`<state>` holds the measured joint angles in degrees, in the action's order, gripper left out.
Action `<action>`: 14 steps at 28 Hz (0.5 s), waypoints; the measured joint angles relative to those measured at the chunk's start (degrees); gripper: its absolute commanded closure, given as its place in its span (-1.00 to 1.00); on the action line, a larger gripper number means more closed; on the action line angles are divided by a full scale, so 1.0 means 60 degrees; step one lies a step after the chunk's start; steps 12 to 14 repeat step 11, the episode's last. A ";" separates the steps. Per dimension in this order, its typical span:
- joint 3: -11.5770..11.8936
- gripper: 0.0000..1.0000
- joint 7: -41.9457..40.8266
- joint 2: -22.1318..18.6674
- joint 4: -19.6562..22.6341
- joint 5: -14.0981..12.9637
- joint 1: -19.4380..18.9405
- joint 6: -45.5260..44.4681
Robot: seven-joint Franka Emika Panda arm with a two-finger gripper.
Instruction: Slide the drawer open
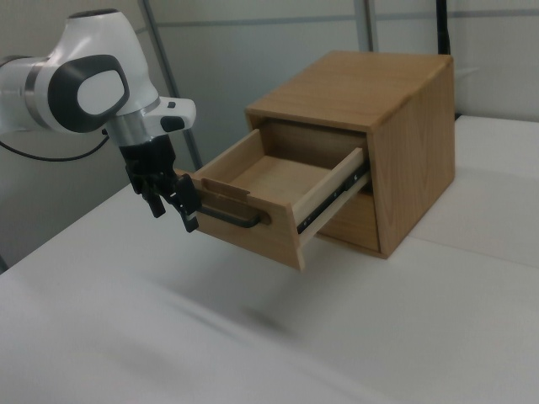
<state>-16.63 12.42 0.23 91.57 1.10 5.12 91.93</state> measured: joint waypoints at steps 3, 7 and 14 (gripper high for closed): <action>0.0000 -1.00 0.0000 0.0000 -0.0021 0.0000 0.0000 0.0000; -0.0002 -1.00 0.0000 -0.0001 -0.0036 0.0000 -0.0002 0.0000; -0.0003 -1.00 0.0000 -0.0001 -0.0041 0.0000 -0.0004 0.0000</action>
